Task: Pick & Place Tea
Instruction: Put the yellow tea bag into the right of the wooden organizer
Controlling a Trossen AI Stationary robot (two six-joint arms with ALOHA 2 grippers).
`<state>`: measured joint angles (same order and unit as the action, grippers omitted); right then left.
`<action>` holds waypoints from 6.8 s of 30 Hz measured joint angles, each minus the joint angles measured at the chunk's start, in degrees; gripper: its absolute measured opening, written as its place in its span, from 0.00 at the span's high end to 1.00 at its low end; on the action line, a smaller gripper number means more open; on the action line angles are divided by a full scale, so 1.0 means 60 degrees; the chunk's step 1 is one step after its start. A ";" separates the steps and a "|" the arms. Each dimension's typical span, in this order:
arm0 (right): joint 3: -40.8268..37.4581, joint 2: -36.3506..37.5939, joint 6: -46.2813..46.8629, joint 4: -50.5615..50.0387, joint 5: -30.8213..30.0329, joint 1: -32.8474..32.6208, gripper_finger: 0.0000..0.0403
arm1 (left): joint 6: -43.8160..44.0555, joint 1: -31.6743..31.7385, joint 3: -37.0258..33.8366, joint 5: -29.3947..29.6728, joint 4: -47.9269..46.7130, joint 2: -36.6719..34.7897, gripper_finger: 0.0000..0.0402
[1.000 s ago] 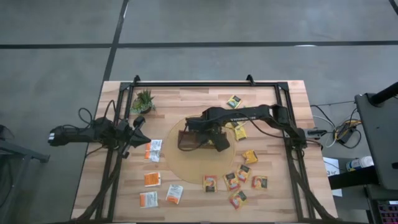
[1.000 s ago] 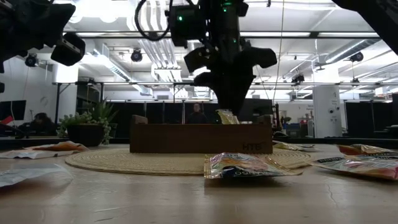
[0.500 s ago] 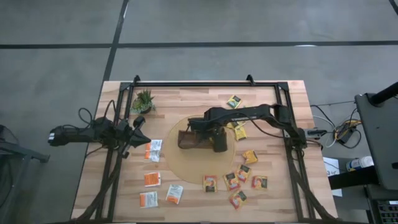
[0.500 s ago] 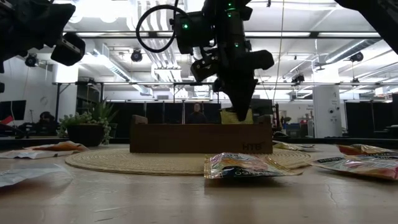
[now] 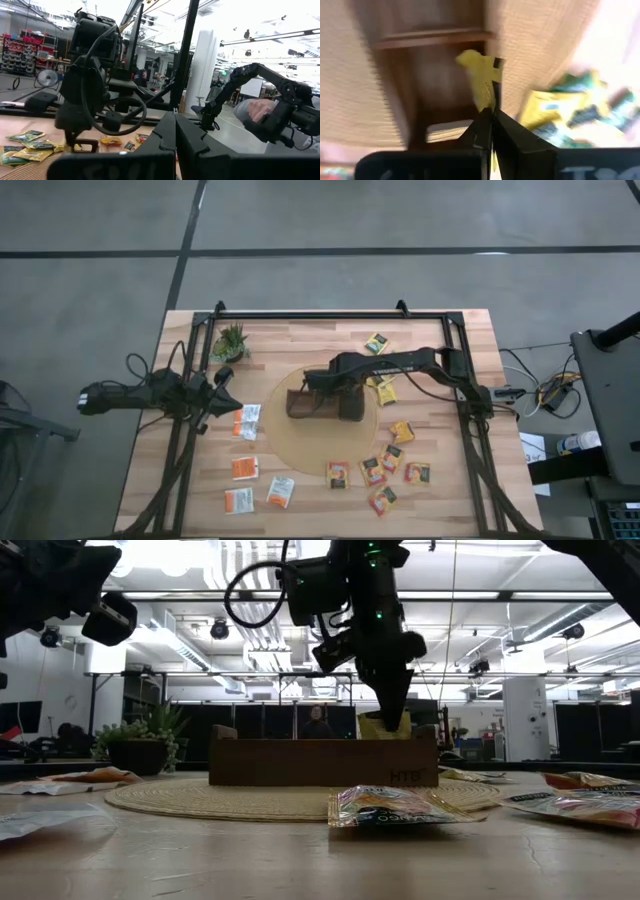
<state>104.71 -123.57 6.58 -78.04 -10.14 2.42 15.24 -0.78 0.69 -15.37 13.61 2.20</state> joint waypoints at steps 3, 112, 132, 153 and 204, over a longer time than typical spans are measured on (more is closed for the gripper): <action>0.0000 0.0018 0.0198 0.0007 -0.0227 -0.0007 0.98 | 0.0001 0.0002 0.0000 0.0000 0.0001 0.0000 1.00; -1.1234 1.1132 -0.2586 0.8965 -0.2385 -0.0794 0.82 | 0.0001 0.0000 0.0000 -0.0001 0.0004 0.0000 1.00; -1.1898 1.0573 -0.0854 0.8885 -0.0707 -0.0790 0.80 | -0.0003 0.0004 0.0000 0.0003 0.0004 -0.0004 1.00; -1.2411 0.8469 0.0591 0.9148 -0.0066 -0.0701 0.73 | 0.0001 0.0001 -0.0004 0.0001 0.0000 -0.0002 1.00; -1.1755 0.7769 0.0454 0.9471 0.0952 0.0437 0.98 | 0.0001 0.0000 -0.0004 0.0003 0.0000 0.0000 1.00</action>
<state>34.17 -76.95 9.30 -21.21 -4.43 5.04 15.25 -0.78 0.67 -15.35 13.61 2.20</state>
